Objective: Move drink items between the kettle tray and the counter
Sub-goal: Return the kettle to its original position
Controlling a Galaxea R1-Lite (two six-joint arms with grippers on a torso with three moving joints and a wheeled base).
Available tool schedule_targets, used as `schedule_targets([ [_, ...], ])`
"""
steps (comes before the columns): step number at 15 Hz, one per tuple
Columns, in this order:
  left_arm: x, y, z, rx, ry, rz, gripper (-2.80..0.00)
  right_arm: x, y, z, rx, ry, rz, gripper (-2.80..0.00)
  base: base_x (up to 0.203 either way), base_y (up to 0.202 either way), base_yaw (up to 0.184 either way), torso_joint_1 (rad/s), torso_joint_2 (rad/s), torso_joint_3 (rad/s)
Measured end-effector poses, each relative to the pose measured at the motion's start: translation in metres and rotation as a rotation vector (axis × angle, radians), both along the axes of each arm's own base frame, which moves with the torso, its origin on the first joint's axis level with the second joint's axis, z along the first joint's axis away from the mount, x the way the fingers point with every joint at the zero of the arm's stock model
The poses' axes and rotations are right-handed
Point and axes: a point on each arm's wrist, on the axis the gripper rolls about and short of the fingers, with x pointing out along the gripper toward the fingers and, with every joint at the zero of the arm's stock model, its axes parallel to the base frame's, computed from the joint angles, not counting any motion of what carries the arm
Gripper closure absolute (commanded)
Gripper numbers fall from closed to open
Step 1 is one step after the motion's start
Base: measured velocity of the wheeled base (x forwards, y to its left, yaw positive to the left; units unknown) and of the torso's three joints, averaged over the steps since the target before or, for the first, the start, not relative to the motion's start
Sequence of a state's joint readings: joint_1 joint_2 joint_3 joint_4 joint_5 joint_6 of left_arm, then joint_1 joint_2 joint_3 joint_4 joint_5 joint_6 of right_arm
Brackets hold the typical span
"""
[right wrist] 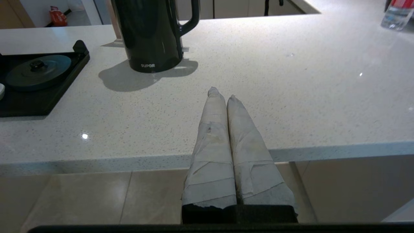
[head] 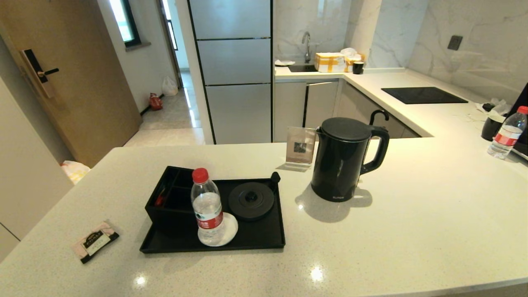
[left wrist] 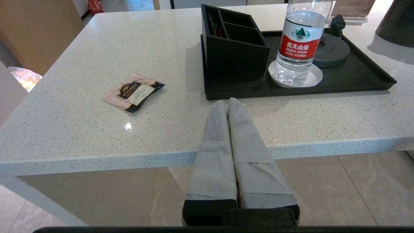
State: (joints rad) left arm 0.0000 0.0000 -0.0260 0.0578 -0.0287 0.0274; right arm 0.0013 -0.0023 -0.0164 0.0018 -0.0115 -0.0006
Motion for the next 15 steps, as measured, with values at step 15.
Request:
schedule_targets([
  [15,0.000,0.000,0.000,-0.001,0.000,0.000,0.00,-0.009,0.000,0.031,0.044,-0.024,0.019,0.00,0.000,0.000,0.000,0.000,0.00,0.000],
])
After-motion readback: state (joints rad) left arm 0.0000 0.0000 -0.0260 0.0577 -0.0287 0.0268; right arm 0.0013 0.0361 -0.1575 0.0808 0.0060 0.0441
